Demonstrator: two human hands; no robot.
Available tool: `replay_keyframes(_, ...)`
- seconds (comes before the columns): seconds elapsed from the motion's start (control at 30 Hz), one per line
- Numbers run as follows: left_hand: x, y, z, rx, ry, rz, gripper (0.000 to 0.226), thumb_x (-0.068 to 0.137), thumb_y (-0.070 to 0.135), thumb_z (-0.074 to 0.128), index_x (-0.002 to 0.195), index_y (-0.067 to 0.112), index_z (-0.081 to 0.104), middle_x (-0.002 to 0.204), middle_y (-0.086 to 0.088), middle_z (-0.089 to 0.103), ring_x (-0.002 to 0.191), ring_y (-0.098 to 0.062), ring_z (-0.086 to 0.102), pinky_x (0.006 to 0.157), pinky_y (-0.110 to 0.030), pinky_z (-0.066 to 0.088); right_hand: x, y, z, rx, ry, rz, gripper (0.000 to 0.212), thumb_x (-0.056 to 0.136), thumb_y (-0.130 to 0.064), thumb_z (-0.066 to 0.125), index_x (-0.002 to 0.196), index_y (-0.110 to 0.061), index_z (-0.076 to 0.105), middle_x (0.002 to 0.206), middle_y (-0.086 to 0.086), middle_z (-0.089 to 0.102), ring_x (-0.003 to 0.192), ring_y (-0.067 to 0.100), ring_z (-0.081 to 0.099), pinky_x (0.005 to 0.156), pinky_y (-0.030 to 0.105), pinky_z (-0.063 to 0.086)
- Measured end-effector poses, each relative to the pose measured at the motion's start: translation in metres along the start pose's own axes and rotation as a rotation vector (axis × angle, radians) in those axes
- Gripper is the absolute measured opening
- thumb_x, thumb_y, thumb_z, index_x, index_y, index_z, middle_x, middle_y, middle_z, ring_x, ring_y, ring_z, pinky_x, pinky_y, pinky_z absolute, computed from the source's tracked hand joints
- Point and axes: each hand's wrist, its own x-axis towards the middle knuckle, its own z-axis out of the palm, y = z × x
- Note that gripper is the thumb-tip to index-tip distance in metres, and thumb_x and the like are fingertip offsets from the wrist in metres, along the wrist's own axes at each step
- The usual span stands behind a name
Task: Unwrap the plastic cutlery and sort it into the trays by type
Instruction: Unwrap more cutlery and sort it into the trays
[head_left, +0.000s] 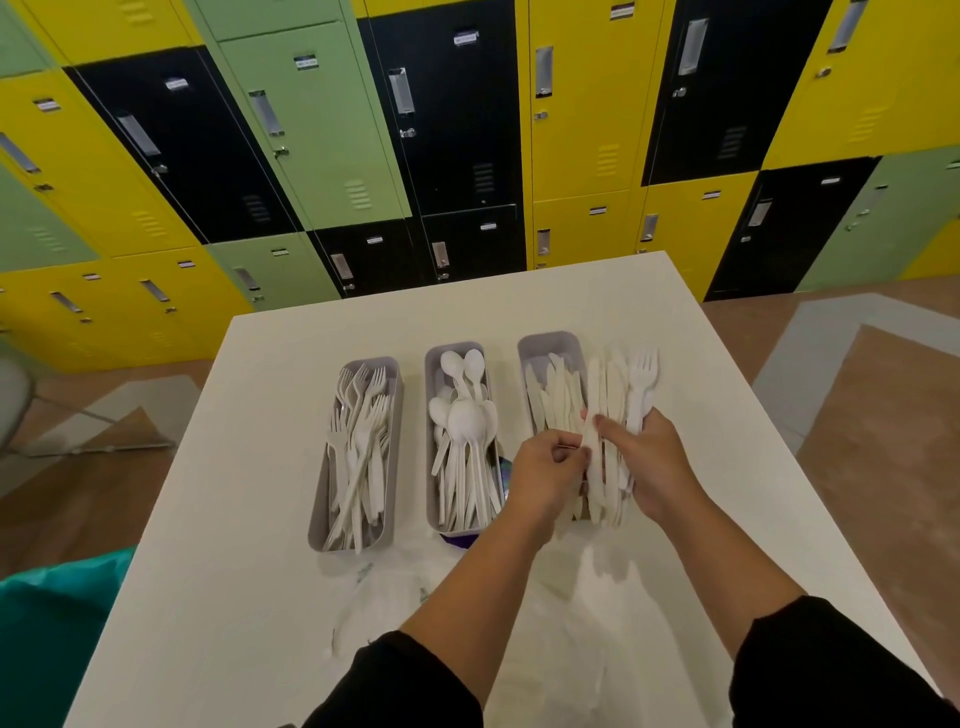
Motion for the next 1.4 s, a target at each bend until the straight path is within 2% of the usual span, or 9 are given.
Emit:
replay_keyframes(0.17, -0.004, 0.010, -0.012, 0.120, -0.168, -0.044, 0.016, 0.093, 0.005, 0.052, 0.086, 0.015, 0.062, 0.068, -0.001, 0.066, 0.052, -0.007, 0.063, 0.057, -0.023, 0.055, 0.002, 0.001, -0.003, 0.009, 0.037, 0.023, 0.033, 0.087, -0.005, 0.059, 0.121, -0.007, 0.059, 0.109, 0.011, 0.068, 0.097, 0.028, 0.066, 0.082, 0.040, 0.055)
replay_keyframes(0.33, -0.002, 0.016, -0.025, 0.087, -0.216, -0.057, 0.019, 0.094, -0.001, 0.048, 0.110, -0.004, 0.057, 0.084, -0.012, 0.067, 0.060, -0.013, 0.067, 0.059, -0.021, 0.055, 0.002, -0.001, -0.007, -0.002, 0.059, 0.015, 0.031, 0.087, -0.002, 0.055, 0.118, -0.006, 0.059, 0.109, 0.011, 0.067, 0.098, 0.027, 0.065, 0.082, 0.036, 0.052)
replay_keyframes(0.43, -0.004, 0.015, -0.019, 0.192, -0.216, -0.040, 0.012, 0.094, 0.014, 0.053, 0.099, 0.006, 0.060, 0.073, -0.004, 0.063, 0.060, -0.015, 0.059, 0.052, -0.023, 0.049, 0.001, 0.000, -0.003, -0.018, 0.043, 0.007, 0.026, 0.086, -0.002, 0.057, 0.111, -0.010, 0.061, 0.103, 0.008, 0.069, 0.094, 0.025, 0.066, 0.086, 0.040, 0.054)
replay_keyframes(0.53, -0.003, 0.007, -0.009, 0.322, -0.149, 0.044, 0.011, 0.093, 0.021, 0.054, 0.089, 0.012, 0.060, 0.068, 0.001, 0.057, 0.059, -0.013, 0.053, 0.059, -0.027, 0.045, 0.000, 0.001, 0.005, -0.065, -0.012, -0.009, 0.027, 0.085, -0.003, 0.059, 0.110, -0.011, 0.063, 0.102, 0.009, 0.071, 0.094, 0.025, 0.068, 0.086, 0.042, 0.055)
replay_keyframes(0.7, 0.004, 0.000, 0.002, 0.306, -0.026, -0.006, 0.027, 0.099, 0.021, 0.038, 0.116, 0.006, 0.053, 0.097, -0.006, 0.056, 0.083, -0.016, 0.052, 0.070, -0.024, 0.047, 0.001, 0.002, 0.005, -0.064, -0.005, -0.036, 0.032, 0.087, -0.005, 0.059, 0.118, -0.012, 0.059, 0.109, 0.008, 0.068, 0.100, 0.024, 0.065, 0.090, 0.041, 0.052)
replay_keyframes(0.93, 0.007, 0.000, 0.017, 0.144, -0.036, -0.045, 0.033, 0.098, 0.036, 0.043, 0.122, 0.014, 0.049, 0.112, -0.001, 0.063, 0.104, -0.018, 0.062, 0.091, -0.033, 0.052, 0.002, 0.000, 0.005, -0.024, -0.030, 0.015, 0.028, 0.093, -0.018, 0.054, 0.120, -0.011, 0.058, 0.107, 0.007, 0.069, 0.099, 0.023, 0.066, 0.082, 0.035, 0.054)
replay_keyframes(1.1, 0.012, -0.004, 0.016, 0.196, 0.073, 0.065, 0.019, 0.096, 0.017, 0.045, 0.111, 0.010, 0.056, 0.106, -0.009, 0.064, 0.097, -0.022, 0.061, 0.085, -0.033, 0.051, 0.001, -0.004, -0.001, 0.056, -0.098, 0.030, 0.023, 0.097, -0.012, 0.044, 0.116, -0.019, 0.056, 0.103, 0.003, 0.069, 0.095, 0.018, 0.066, 0.077, 0.029, 0.053)
replay_keyframes(1.23, 0.013, -0.002, 0.022, 0.123, 0.101, 0.016, 0.018, 0.098, 0.019, 0.041, 0.110, 0.013, 0.054, 0.108, -0.009, 0.063, 0.093, -0.018, 0.060, 0.080, -0.028, 0.051, 0.006, 0.000, 0.000, -0.048, 0.017, -0.020, 0.023, 0.090, -0.010, 0.058, 0.112, -0.012, 0.060, 0.103, 0.007, 0.069, 0.093, 0.023, 0.067, 0.080, 0.035, 0.054)
replay_keyframes(1.4, 0.011, 0.000, 0.023, 0.113, 0.053, 0.067, 0.024, 0.095, 0.022, 0.050, 0.117, 0.011, 0.055, 0.110, -0.005, 0.065, 0.097, -0.017, 0.063, 0.080, -0.021, 0.052, 0.007, -0.004, -0.002, 0.018, 0.071, -0.012, 0.013, 0.085, -0.010, 0.066, 0.096, -0.014, 0.062, 0.088, 0.002, 0.068, 0.080, 0.016, 0.067, 0.066, 0.026, 0.054)
